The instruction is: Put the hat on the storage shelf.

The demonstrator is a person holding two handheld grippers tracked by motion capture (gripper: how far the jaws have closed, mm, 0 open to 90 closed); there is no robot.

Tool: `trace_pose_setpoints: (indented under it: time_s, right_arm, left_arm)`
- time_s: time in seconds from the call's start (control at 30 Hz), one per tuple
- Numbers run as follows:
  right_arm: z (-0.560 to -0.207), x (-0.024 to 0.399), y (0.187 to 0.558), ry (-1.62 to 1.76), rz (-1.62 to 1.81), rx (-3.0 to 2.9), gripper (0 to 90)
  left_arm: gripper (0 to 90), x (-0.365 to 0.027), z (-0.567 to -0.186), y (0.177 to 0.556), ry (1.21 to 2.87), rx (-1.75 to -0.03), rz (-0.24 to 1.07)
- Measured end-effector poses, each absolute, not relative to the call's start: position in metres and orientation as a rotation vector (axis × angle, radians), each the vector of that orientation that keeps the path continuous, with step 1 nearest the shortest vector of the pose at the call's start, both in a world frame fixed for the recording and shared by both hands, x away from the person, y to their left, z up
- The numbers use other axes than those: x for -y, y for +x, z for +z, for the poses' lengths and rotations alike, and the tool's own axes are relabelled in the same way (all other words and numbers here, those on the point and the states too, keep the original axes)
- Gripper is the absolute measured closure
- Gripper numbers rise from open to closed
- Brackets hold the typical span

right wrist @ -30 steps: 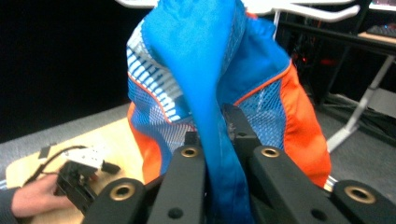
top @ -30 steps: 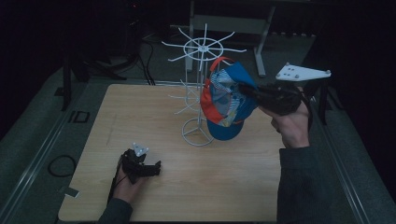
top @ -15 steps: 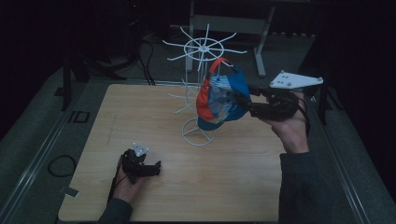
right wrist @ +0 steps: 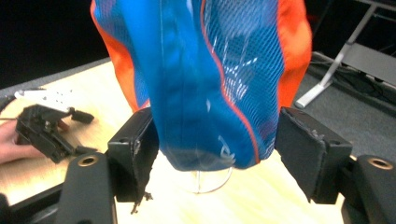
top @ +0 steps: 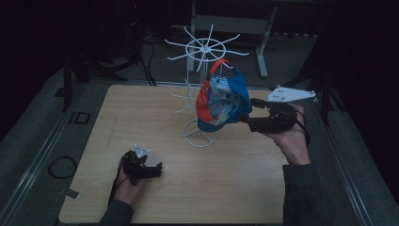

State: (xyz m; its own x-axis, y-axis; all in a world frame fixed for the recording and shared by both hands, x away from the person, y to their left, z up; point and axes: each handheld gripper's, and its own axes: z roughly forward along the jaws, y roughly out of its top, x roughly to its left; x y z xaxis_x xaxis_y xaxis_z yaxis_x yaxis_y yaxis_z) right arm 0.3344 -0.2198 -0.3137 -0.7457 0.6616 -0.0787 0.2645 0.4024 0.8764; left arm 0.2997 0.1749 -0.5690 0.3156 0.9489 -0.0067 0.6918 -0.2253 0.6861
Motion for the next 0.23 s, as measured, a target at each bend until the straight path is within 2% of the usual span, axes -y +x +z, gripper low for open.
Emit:
trace_pose_setpoints:
  time_s: [0.23]
  right_arm:
    - [-0.33,0.217,0.334,0.818,1.272,-2.284,29.4]
  left_arm:
    - [2.2,-0.175,-0.569,0.3,1.998,-1.445,0.565]
